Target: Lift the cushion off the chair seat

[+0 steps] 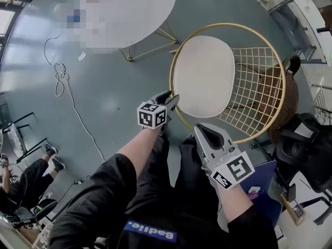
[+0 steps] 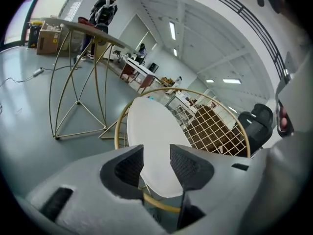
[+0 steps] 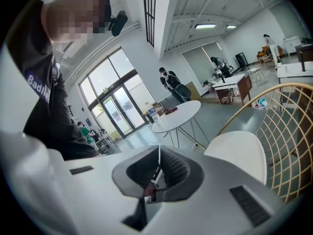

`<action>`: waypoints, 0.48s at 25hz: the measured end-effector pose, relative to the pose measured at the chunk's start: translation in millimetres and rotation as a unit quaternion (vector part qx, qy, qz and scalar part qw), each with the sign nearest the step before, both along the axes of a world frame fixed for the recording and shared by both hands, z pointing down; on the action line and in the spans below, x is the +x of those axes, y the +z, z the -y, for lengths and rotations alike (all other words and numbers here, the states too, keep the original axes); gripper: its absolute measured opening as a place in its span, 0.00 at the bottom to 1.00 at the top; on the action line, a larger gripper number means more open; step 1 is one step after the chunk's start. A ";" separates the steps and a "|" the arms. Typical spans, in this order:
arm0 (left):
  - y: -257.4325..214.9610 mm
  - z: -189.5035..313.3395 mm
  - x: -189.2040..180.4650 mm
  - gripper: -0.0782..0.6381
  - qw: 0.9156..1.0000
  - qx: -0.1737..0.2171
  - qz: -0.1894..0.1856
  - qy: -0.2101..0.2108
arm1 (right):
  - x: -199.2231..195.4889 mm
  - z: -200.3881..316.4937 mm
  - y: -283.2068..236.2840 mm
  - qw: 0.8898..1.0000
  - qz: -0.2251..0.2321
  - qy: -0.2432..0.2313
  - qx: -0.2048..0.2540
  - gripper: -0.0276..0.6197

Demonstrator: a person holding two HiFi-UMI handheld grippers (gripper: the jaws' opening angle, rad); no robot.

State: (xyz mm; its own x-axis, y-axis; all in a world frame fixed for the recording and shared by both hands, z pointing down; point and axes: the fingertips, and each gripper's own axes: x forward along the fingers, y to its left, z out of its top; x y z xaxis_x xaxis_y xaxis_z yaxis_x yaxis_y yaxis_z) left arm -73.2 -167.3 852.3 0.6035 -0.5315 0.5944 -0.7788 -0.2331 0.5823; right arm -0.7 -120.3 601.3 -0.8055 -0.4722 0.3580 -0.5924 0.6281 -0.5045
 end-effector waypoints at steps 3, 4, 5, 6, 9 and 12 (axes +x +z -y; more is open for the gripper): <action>26.8 6.5 1.8 0.36 1.000 -0.018 -0.010 -0.011 | 3.8 -3.8 14.3 1.000 -0.001 0.002 -0.009 0.09; 34.0 9.4 1.6 0.37 0.999 -0.024 -0.014 -0.016 | 4.1 -5.6 19.0 1.000 -0.002 0.002 -0.012 0.09; 40.4 12.1 0.9 0.38 0.999 -0.029 -0.017 -0.022 | 3.8 -7.8 23.1 1.000 -0.002 0.000 -0.016 0.09; 46.3 14.3 0.4 0.39 0.999 -0.033 -0.020 -0.028 | 3.2 -10.0 26.5 1.000 -0.002 -0.002 -0.019 0.09; 59.9 17.8 3.2 0.39 0.998 -0.043 -0.025 -0.033 | 1.6 -14.7 33.3 1.000 0.000 -0.009 -0.025 0.09; 69.5 19.9 12.3 0.40 0.998 -0.055 -0.032 -0.027 | 3.7 -17.2 39.4 1.000 -0.002 -0.009 -0.030 0.09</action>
